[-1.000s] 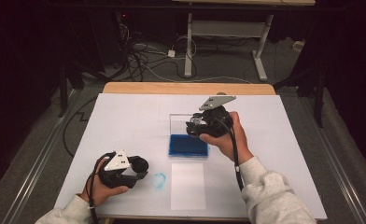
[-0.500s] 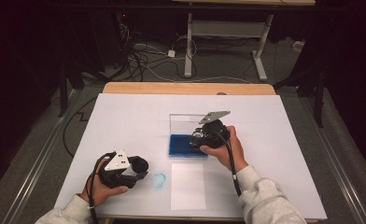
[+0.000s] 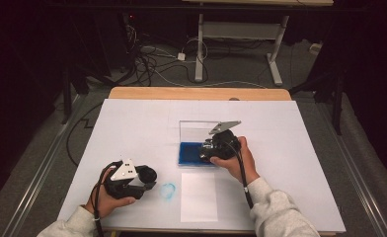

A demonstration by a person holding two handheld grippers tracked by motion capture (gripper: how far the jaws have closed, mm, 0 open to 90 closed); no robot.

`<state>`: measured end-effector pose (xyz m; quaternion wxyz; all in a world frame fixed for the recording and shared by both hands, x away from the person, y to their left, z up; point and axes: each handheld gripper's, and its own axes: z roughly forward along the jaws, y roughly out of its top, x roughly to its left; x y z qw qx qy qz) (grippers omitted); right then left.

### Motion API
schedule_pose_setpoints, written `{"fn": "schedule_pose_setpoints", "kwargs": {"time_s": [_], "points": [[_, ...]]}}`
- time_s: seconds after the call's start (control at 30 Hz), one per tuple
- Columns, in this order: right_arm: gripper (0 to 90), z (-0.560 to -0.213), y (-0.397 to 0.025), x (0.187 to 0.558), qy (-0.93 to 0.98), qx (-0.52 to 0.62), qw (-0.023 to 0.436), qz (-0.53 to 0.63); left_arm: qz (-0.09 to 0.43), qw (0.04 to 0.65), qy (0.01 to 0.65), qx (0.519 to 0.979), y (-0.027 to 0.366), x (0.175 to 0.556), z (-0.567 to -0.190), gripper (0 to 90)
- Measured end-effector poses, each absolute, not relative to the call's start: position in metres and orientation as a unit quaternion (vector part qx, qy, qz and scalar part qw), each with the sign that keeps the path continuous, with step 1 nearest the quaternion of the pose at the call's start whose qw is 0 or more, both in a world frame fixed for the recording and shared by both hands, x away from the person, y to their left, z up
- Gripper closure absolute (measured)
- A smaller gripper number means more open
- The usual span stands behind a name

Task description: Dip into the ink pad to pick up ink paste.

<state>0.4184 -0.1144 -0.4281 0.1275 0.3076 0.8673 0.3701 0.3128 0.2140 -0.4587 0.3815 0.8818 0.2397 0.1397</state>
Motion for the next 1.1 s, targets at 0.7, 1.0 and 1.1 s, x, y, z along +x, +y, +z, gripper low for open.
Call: {"fn": "schedule_pose_setpoints", "kwargs": {"time_s": [0.7,1.0,1.1], "points": [[57.1,-0.4321,-0.1166,0.4186,0.859,0.318,0.130,0.380,0.138,0.380,0.237,0.884,0.2124,0.3122,-0.4590,36.7],[57.2,-0.4344,-0.1229,0.4229,0.851,0.325,0.110,0.398,0.138,0.379,0.236,0.884,0.2124,0.3125,-0.4592,36.7],[57.1,-0.4340,-0.1199,0.4208,0.855,0.320,0.120,0.391,0.138,0.379,0.236,0.884,0.2131,0.3125,-0.4593,36.7]]}}
